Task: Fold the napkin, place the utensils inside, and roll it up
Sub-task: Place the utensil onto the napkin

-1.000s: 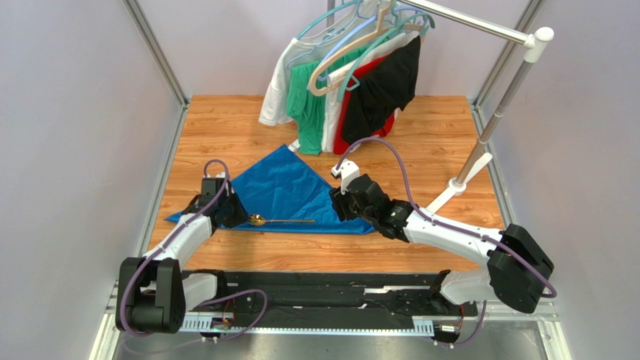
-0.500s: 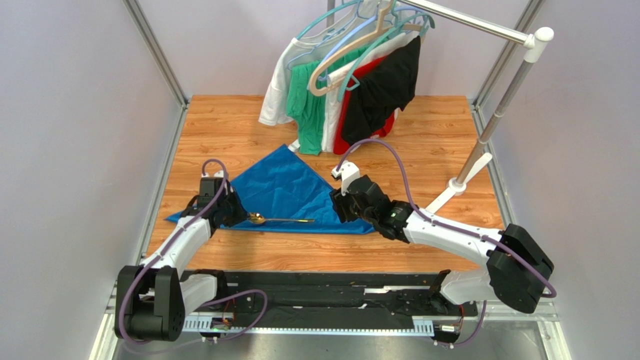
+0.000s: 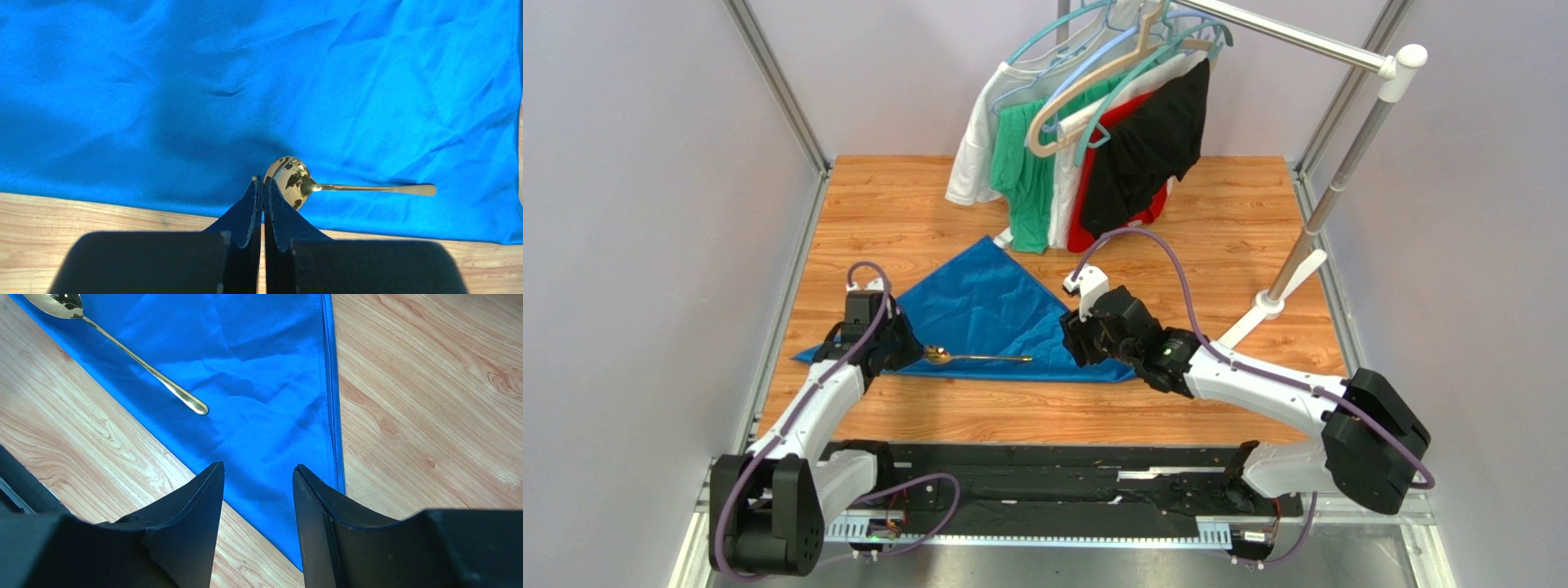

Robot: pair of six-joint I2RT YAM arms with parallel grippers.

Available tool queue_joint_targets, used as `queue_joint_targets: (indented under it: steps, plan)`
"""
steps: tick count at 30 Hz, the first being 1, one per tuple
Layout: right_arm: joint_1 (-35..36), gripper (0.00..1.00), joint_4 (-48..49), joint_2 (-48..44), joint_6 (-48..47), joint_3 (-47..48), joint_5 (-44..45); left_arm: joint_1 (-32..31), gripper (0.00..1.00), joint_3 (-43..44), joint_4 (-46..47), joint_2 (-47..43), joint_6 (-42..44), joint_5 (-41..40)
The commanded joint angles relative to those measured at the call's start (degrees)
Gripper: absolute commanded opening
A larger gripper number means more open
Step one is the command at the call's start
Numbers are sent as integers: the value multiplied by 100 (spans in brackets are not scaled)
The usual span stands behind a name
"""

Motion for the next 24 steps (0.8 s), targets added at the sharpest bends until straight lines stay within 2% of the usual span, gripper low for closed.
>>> queue_joint_targets:
  steps: [1, 15, 24]
  plan:
    - [15, 49, 290, -227, -63, -11, -151, -20, 0, 121, -122, -212, 103, -187]
    - [76, 49, 431, 186, 86, 191, -511, 41, 0, 147, -385, -247, 7, -450]
    - [173, 49, 475, 554, 104, 393, -538, 226, 0, 156, -315, -89, -29, -336]
